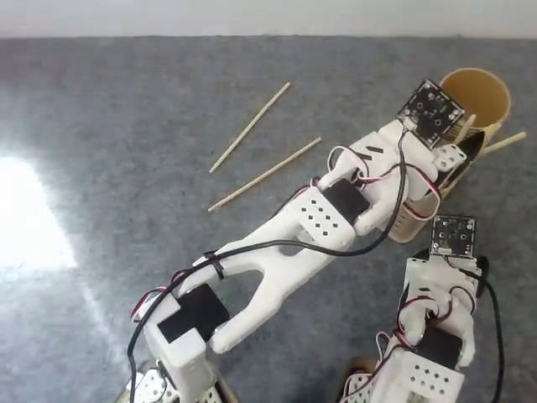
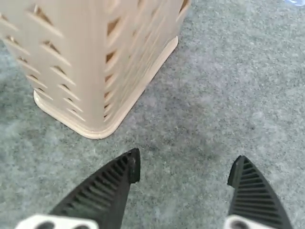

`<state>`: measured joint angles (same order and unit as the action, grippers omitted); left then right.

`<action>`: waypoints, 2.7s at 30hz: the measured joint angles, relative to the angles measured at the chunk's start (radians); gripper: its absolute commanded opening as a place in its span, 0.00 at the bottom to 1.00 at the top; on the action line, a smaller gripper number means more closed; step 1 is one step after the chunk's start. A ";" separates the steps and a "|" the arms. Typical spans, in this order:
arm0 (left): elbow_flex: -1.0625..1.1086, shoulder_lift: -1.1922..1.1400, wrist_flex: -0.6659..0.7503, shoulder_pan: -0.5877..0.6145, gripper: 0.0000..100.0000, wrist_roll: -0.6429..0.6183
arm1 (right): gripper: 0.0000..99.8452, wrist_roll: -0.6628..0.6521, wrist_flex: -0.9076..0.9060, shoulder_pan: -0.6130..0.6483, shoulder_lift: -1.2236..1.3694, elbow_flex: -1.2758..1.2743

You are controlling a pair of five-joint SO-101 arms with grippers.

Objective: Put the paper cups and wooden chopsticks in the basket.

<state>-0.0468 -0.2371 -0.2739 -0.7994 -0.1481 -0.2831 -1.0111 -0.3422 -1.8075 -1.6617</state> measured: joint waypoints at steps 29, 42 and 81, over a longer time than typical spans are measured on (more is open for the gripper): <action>-0.532 0.586 -1.445 0.318 0.13 0.311 | 0.30 -0.002 -0.040 0.132 0.000 0.000; -0.057 0.967 -1.461 0.709 0.13 0.313 | 0.30 -0.126 -0.218 0.256 -0.003 0.311; 1.602 1.864 -0.790 0.993 0.13 0.425 | 0.30 -0.199 -0.216 0.307 0.806 1.363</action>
<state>1.5551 1.6272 -1.0641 0.1933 0.2770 -0.4826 -1.2275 -0.0353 -1.0019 -0.2992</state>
